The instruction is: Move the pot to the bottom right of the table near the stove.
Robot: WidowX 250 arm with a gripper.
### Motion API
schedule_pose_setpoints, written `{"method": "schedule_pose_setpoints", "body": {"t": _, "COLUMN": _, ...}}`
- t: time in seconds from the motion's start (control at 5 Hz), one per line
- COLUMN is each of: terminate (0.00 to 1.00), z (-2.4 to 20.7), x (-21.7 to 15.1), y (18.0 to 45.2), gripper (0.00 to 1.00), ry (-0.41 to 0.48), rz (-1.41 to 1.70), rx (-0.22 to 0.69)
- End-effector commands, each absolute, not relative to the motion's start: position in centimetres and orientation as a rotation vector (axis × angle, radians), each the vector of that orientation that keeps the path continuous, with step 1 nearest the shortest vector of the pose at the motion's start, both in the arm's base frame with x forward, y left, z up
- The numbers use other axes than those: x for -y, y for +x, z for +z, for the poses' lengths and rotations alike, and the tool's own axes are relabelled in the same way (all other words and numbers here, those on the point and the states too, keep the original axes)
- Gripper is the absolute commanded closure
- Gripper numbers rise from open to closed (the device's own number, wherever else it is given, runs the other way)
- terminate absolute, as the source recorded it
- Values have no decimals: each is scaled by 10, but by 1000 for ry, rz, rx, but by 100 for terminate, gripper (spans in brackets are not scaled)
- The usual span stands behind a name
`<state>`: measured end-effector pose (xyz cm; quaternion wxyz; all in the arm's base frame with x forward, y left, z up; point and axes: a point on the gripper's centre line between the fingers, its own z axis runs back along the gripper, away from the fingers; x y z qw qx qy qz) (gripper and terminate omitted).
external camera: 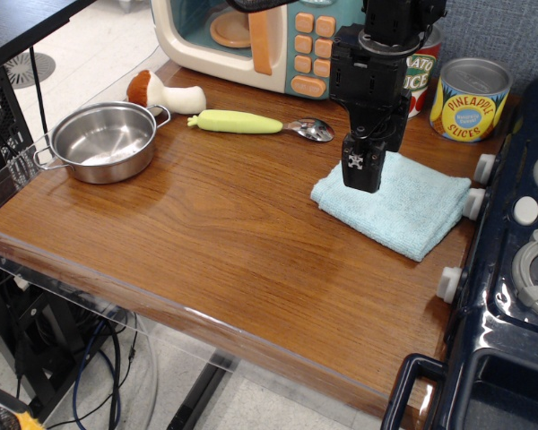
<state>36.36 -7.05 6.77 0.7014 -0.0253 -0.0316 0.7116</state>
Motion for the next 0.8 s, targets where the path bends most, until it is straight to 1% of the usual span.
{"method": "schedule_pose_setpoints", "body": {"t": 0.0, "terminate": 0, "z": 68, "x": 71, "y": 364, "gripper": 0, "ry": -56, "rz": 1584, "rx": 70}}
{"method": "schedule_pose_setpoints", "body": {"t": 0.2, "terminate": 0, "z": 73, "x": 53, "y": 368, "gripper": 0, "ry": -89, "rz": 1647, "rx": 64}}
{"method": "schedule_pose_setpoints", "body": {"t": 0.4, "terminate": 0, "z": 86, "x": 20, "y": 369, "gripper": 0, "ry": -142, "rz": 1757, "rx": 53}}
{"method": "schedule_pose_setpoints", "body": {"t": 0.6, "terminate": 0, "z": 101, "x": -23, "y": 363, "gripper": 0, "ry": -195, "rz": 1908, "rx": 82}}
